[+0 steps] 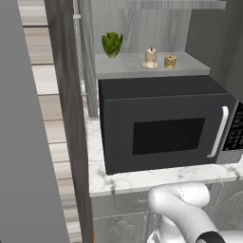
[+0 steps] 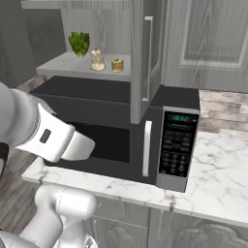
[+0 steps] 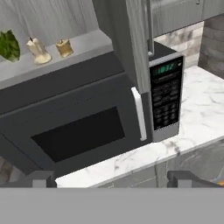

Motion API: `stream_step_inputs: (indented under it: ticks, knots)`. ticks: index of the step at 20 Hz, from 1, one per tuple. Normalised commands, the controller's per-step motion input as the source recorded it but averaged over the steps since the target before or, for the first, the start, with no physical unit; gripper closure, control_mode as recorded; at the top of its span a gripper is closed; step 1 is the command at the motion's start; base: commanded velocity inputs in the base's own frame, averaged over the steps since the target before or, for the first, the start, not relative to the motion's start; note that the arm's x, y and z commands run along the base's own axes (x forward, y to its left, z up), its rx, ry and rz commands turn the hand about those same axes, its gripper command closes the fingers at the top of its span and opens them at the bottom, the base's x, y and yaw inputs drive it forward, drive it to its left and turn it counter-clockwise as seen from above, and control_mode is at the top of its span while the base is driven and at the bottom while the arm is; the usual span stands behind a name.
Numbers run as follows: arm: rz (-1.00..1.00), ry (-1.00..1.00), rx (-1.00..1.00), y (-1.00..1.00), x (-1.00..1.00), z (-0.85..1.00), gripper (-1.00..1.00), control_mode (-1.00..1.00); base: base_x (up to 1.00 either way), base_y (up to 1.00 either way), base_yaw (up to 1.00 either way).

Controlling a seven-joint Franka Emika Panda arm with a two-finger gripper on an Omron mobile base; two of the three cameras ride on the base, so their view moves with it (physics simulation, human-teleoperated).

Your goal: Pick the candle and candle from the dining table and place them in the open cabinet. Close the cabinet after placing the objects.

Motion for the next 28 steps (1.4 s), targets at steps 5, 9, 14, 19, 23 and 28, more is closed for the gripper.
stream_step_inputs:
  ticks: [5,9,14,19,23,28]
  knots:
    - [-0.07,0.07,0.13,-0.35,-0.24,0.04,-1.0,-1.0,0.0,0.0,0.0]
    - [-0.04,0.0,0.15,-0.22,-0.34,0.19,-1.0,-1.0,0.0,0.0,0.0]
    - [0.0,-0.01,0.09,-0.05,-0.08,0.07,-1.0,-1.0,0.0,0.0,0.0]
    - [0.0,-0.02,0.0,0.0,0.0,0.09,-1.0,-1.0,0.0,0.0,0.0]
    - [0.0,-0.12,0.03,-0.01,0.0,0.03,-1.0,-1.0,0.0,0.0,0.0]
    - [0.0,-0.13,0.15,-0.04,0.0,0.0,-1.0,-1.0,0.0,0.0,0.0]
